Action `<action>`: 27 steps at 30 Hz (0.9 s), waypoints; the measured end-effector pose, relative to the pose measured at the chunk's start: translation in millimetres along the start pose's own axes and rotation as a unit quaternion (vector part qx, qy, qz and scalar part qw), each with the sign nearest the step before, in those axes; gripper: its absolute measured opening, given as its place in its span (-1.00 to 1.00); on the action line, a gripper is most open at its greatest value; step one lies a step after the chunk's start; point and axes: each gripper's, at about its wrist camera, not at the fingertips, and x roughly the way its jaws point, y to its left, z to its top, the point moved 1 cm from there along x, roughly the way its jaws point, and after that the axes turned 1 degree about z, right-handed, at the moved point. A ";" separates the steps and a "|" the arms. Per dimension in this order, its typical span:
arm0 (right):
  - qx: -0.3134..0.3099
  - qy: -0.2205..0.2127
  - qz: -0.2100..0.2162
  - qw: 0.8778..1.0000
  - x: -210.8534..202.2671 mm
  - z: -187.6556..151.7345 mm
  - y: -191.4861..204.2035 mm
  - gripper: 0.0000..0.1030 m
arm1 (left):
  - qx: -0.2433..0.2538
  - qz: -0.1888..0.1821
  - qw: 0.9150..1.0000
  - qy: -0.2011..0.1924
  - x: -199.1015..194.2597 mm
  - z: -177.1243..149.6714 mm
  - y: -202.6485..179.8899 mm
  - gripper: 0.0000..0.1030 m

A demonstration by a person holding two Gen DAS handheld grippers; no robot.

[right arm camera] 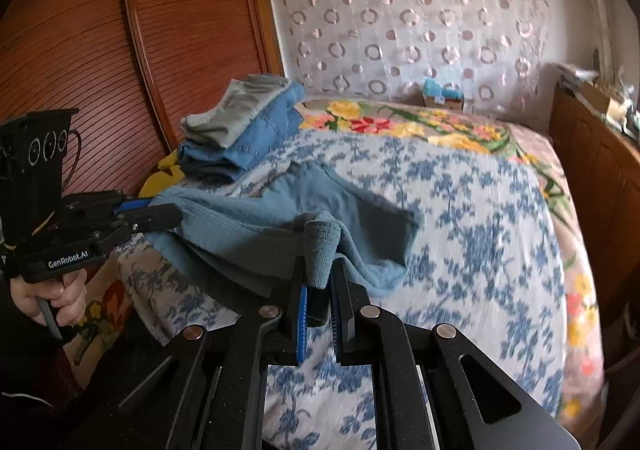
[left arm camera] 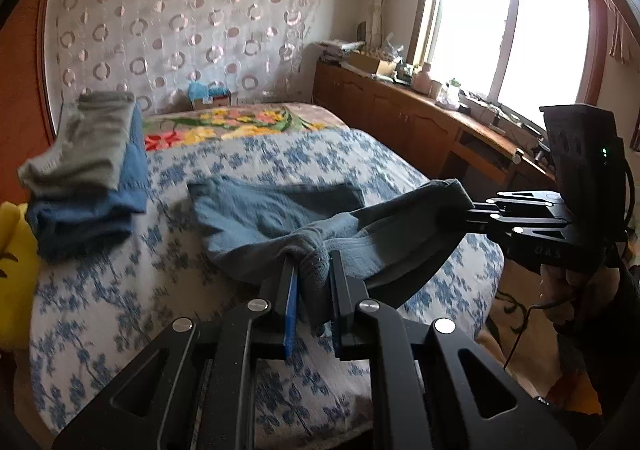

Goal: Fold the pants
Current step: 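Lay the hem over onto the waistband and open both grippers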

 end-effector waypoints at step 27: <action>0.036 0.037 0.008 0.999 11.2 -40.6 17.2 -0.82 | -0.024 -0.022 0.999 0.028 -8.4 -47.9 12.5 -0.73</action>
